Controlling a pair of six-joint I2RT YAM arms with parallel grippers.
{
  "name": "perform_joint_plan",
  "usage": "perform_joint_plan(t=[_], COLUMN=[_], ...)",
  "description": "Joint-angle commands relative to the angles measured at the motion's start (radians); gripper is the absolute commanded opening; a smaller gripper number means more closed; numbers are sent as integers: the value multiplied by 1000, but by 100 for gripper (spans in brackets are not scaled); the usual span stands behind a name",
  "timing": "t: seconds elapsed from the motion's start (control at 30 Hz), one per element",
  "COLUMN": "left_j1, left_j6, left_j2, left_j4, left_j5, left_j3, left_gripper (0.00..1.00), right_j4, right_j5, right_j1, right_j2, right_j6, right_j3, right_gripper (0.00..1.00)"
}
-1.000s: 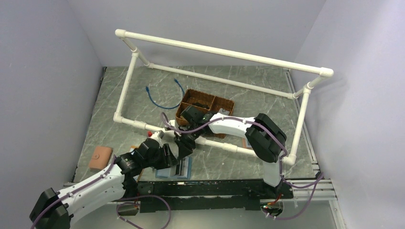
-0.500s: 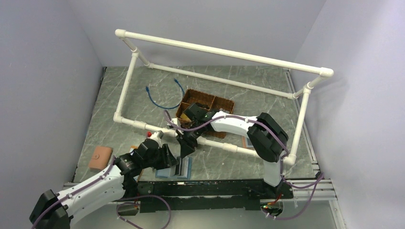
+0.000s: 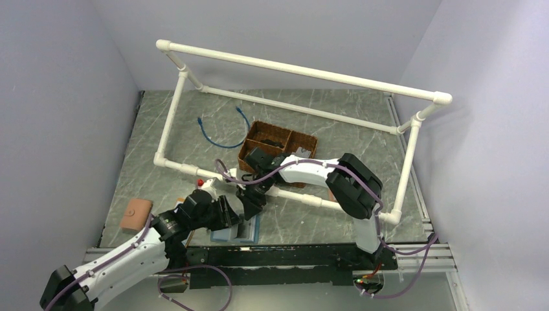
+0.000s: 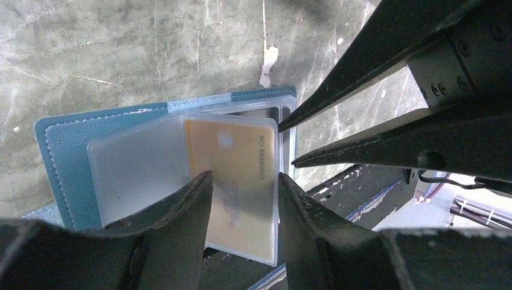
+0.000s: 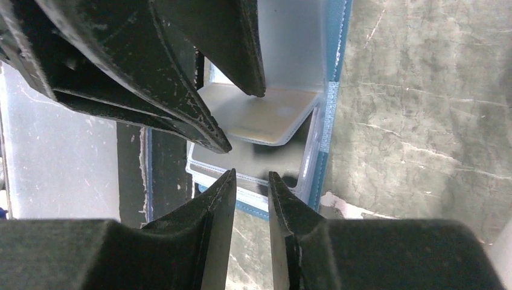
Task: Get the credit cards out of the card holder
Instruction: Remove the credit card from the card holder.
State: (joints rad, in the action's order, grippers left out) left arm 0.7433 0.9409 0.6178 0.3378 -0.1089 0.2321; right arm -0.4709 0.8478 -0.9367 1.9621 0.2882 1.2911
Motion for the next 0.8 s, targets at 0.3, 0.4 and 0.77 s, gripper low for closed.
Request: perform_joint_plan(t=[0.3, 0.4, 0.77], left_j1=[-11, -12, -11], left_j6=[13, 17, 30], left_j2=[-3, 2, 61], left_j4=[117, 150, 295], left_j5=[58, 75, 138], left_j3=[29, 49, 140], left_gripper=[28, 26, 26], right_j4=[-15, -17, -18], right_j5=[4, 8, 16], right_j1=[-1, -1, -1], right_j2=[-8, -9, -11], right_j6=[23, 25, 23], right_j3=[48, 49, 50], right_gripper=[29, 29, 29])
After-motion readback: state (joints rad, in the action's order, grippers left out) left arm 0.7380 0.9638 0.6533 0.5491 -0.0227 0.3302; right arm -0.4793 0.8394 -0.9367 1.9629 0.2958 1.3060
